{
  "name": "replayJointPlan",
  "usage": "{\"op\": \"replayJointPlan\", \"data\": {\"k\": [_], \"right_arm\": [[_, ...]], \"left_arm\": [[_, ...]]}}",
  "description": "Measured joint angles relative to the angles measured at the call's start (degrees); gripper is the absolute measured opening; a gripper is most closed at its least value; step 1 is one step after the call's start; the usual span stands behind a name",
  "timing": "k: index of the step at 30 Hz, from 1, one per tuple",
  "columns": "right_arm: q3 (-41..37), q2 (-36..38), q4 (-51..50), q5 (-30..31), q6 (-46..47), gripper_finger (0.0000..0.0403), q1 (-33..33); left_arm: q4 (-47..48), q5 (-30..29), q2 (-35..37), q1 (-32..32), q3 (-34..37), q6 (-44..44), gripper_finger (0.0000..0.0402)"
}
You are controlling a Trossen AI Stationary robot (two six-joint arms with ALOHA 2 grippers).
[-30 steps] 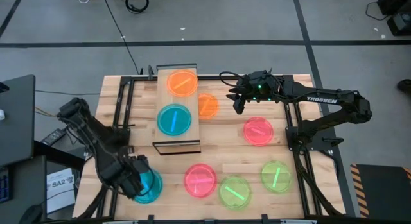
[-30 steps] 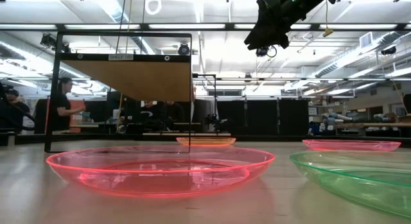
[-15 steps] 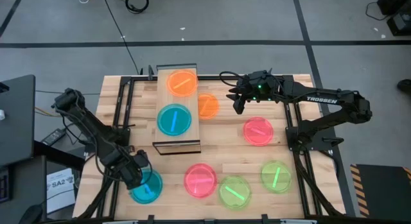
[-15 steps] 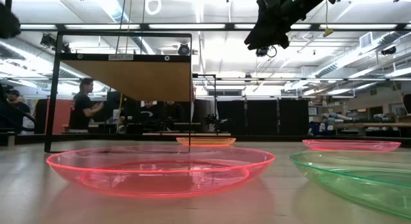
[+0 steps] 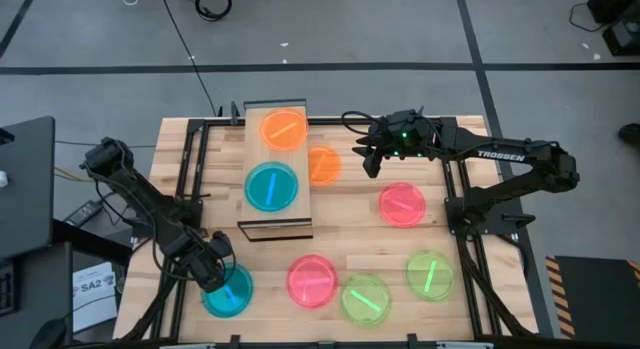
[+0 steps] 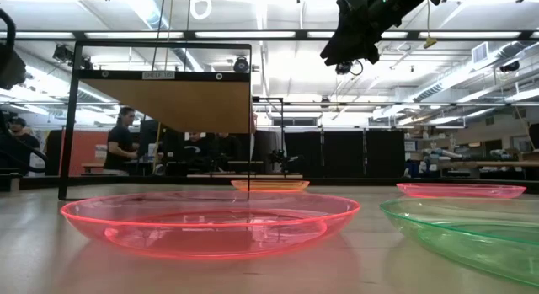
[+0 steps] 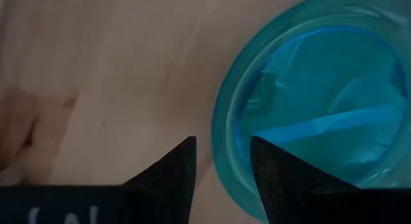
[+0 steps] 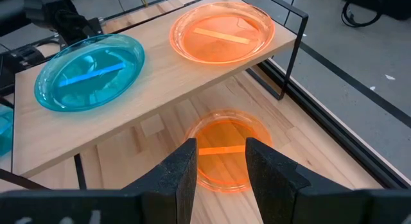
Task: Place and stack plates onto a shelf
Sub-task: Stack the blue plate on top of the orange plate on the shelf
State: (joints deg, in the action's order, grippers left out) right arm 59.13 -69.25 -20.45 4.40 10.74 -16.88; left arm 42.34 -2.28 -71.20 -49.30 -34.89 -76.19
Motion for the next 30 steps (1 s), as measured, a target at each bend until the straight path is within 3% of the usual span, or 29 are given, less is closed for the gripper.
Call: {"op": "replayJointPlan", "data": {"k": [23, 30], "right_arm": [[0.0, 0.0, 0.0, 0.0, -0.3, 0.0139, 0.0], [0.0, 0.0, 0.0, 0.0, -0.4, 0.0139, 0.0]], "left_arm": [[-2.1, -2.8, -0.1, 0.0, 1.8, -7.2, 0.0153], [-10.8, -1.0, 0.2, 0.0, 7.8, -9.7, 0.0153]]}}
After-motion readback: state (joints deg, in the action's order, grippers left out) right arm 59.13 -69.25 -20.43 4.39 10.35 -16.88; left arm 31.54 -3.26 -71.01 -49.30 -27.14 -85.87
